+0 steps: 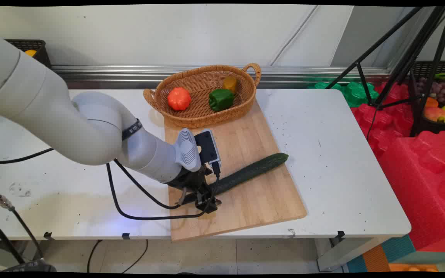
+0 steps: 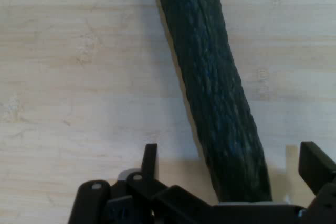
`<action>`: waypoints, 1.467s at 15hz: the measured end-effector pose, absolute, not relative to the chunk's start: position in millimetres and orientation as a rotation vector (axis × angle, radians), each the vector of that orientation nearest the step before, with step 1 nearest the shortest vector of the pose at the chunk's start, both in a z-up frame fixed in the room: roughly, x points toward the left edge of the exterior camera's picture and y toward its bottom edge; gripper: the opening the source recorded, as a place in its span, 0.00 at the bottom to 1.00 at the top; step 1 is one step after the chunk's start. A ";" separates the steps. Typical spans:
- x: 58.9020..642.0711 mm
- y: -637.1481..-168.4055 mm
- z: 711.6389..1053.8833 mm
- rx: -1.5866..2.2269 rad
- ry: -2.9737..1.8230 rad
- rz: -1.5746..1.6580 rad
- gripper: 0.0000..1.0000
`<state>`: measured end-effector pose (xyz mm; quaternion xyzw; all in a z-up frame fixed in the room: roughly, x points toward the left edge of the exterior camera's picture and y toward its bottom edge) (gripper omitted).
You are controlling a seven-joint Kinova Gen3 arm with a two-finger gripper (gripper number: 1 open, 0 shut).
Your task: Pick up the potato from the vegetable basket
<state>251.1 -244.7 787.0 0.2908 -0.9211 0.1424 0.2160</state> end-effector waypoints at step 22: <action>318.1 -248.8 915.1 0.792 -2.355 0.513 1.00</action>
